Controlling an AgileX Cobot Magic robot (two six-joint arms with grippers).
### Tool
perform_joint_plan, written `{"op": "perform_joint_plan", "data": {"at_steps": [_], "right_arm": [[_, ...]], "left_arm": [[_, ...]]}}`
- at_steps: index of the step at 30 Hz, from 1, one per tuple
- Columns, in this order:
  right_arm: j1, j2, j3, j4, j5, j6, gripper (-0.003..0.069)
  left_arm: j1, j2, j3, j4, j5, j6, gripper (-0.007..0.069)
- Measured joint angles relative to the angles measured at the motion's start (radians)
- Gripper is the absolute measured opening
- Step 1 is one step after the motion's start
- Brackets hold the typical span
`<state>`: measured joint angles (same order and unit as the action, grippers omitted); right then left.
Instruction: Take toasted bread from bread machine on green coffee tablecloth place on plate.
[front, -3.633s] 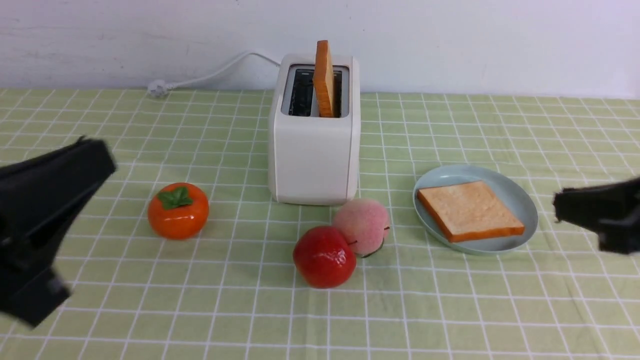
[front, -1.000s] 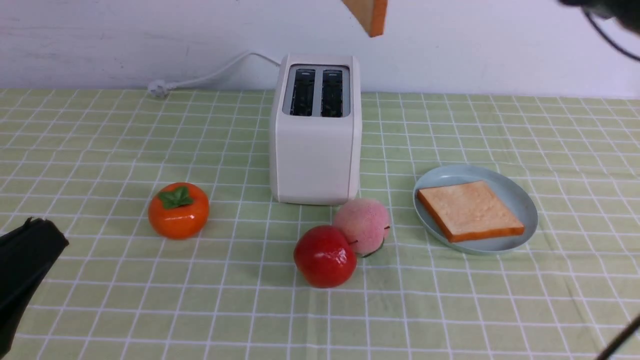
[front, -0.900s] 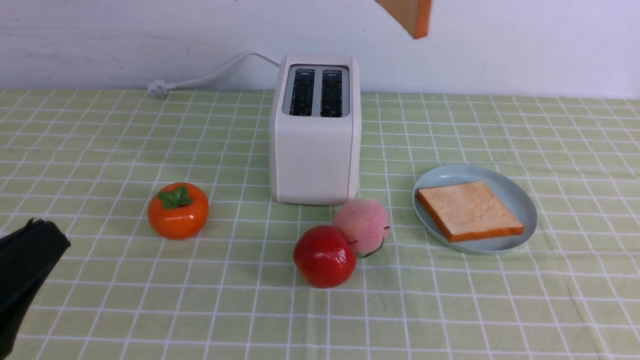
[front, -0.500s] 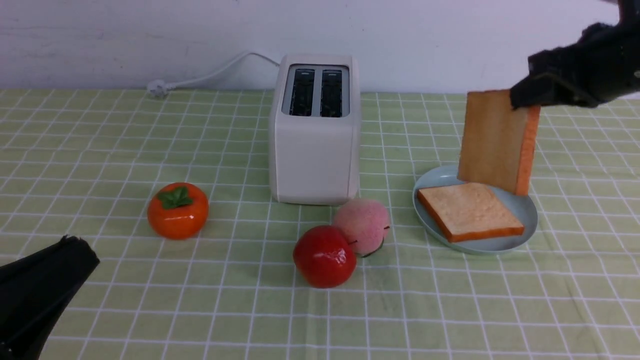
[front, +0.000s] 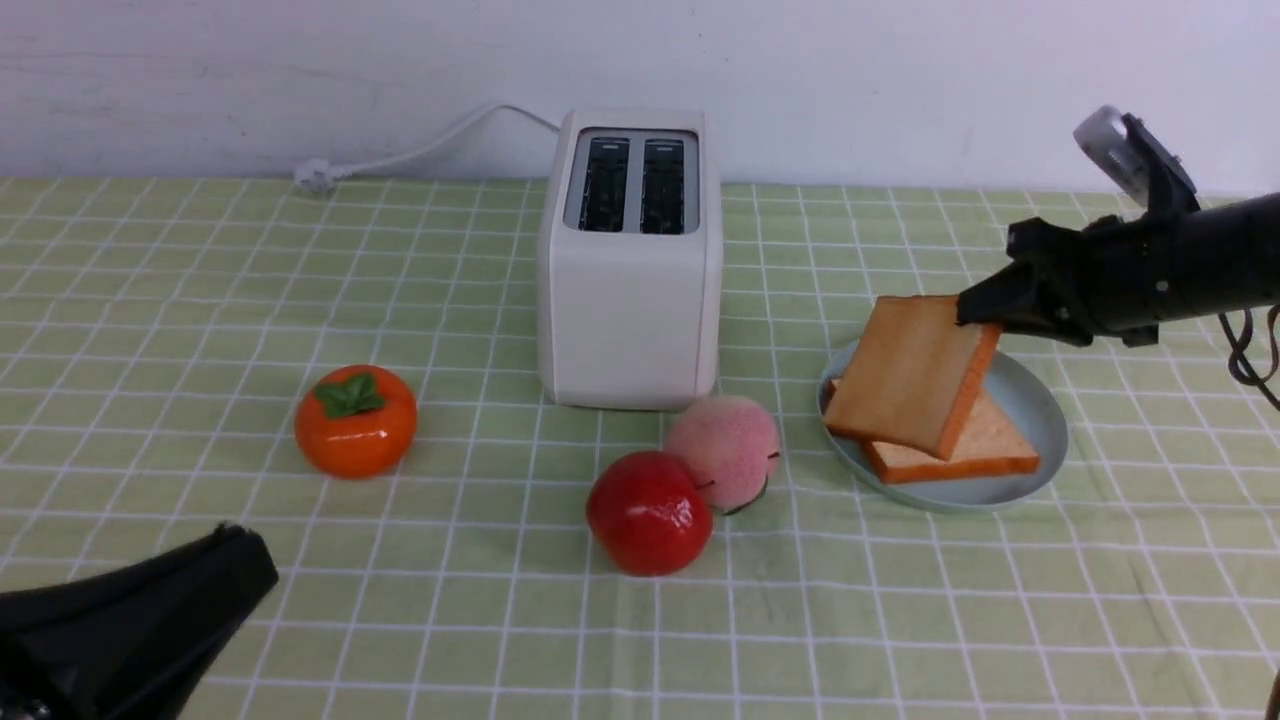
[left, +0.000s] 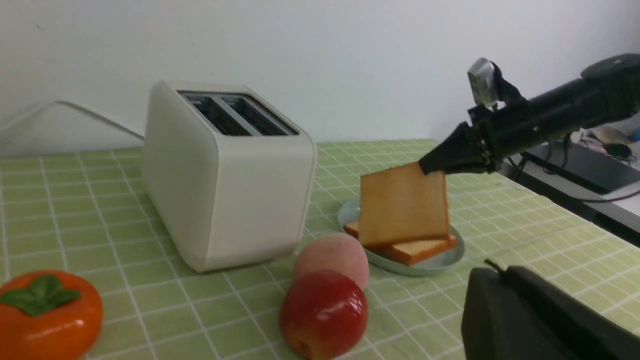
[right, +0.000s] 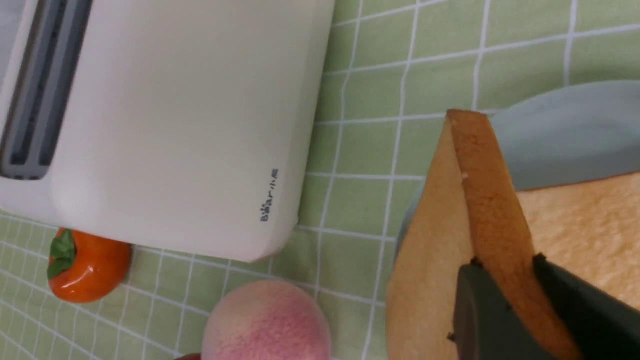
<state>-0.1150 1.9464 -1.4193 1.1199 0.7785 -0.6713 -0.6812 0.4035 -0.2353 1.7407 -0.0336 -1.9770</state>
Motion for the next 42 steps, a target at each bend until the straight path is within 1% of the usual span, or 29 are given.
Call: {"op": "perform_joint_plan", "data": {"at_steps": [7, 9, 11, 15, 16, 17, 18, 20, 22, 24, 25, 26, 28, 30, 31, 32, 35, 36, 38, 39, 40, 42], "right_arm": [[0.0, 0.027, 0.0, 0.003, -0.068, 0.0, 0.0115], [0.0, 0.028, 0.0, -0.004, -0.079, 0.0, 0.013], [0.0, 0.028, 0.0, -0.028, -0.09, 0.0, 0.0185], [-0.006, 0.027, -0.002, -0.109, -0.101, 0.0, 0.0334], [-0.015, 0.021, -0.006, -0.146, -0.097, 0.0, 0.0395], [-0.015, 0.021, -0.007, -0.153, -0.097, 0.0, 0.0395], [-0.035, 0.001, -0.017, -0.209, -0.081, 0.012, 0.0463], [-0.047, -0.016, -0.022, -0.24, -0.066, 0.031, 0.0485], [-0.078, -0.076, -0.032, -0.307, -0.017, 0.09, 0.0503], [-0.093, -0.124, -0.034, -0.35, 0.02, 0.131, 0.0494], [-0.102, -0.178, -0.035, -0.39, 0.067, 0.159, 0.0468], [-0.104, -0.194, -0.035, -0.402, 0.081, 0.165, 0.0458], [-0.104, -0.312, -0.03, -0.472, 0.185, 0.199, 0.0366], [-0.104, -0.415, 0.001, -0.499, 0.25, 0.216, 0.0276], [-0.104, -0.467, 0.025, -0.509, 0.274, 0.222, 0.023], [-0.104, -0.478, 0.03, -0.509, 0.279, 0.223, 0.0221], [-0.104, -0.681, 0.153, -0.526, 0.314, 0.232, 0.0086], [-0.104, -0.681, 0.161, -0.526, 0.314, 0.232, 0.008], [-0.104, -0.821, 0.266, -0.535, 0.315, 0.233, 0.0024], [-0.104, -0.843, 0.274, -0.535, 0.314, 0.233, 0.0021], [-0.104, -0.929, 0.345, -0.538, 0.307, 0.233, 0.0003], [-0.104, -1.013, 0.403, -0.538, 0.289, 0.233, -0.0001]], "left_arm": [[0.0, 0.018, 0.084, 0.002, -0.022, -0.012, -0.0011], [0.0, 0.018, 0.095, 0.003, -0.022, -0.015, -0.0011], [0.0, 0.018, 0.099, 0.003, -0.022, -0.015, -0.0009], [0.0, 0.018, 0.099, 0.003, -0.023, -0.015, -0.0005], [0.0, 0.018, 0.099, 0.003, -0.023, -0.015, -0.0003], [0.0, 0.018, 0.099, 0.003, -0.023, -0.015, -0.0003], [0.0, 0.018, 0.099, 0.003, -0.022, -0.015, -0.0002], [0.0, 0.018, 0.099, 0.003, -0.021, -0.015, -0.0001], [0.0, 0.018, 0.099, 0.003, -0.021, -0.015, -0.0002], [0.0, 0.018, 0.099, 0.003, -0.021, -0.015, 0.0], [0.0, 0.018, 0.099, 0.003, -0.021, -0.015, 0.0002], [0.0, 0.018, 0.099, 0.003, -0.021, -0.015, 0.0002], [0.0, 0.018, 0.099, 0.003, -0.021, -0.015, 0.0004], [0.0, 0.018, 0.099, 0.003, -0.021, -0.015, 0.0006], [0.0, 0.018, 0.099, 0.003, -0.021, -0.015, 0.0007], [0.0, 0.018, 0.099, 0.003, -0.021, -0.015, 0.0007], [0.0, 0.018, 0.099, 0.003, -0.021, -0.015, 0.0013], [0.0, 0.018, 0.099, 0.003, -0.021, -0.015, 0.0013], [0.0, 0.018, 0.099, 0.003, -0.021, -0.015, 0.0015], [0.0, 0.018, 0.099, 0.003, -0.021, -0.015, 0.0015], [0.0, 0.018, 0.099, 0.003, -0.021, -0.015, 0.0015], [0.0, 0.018, 0.099, 0.003, -0.021, -0.015, 0.0016]]}}
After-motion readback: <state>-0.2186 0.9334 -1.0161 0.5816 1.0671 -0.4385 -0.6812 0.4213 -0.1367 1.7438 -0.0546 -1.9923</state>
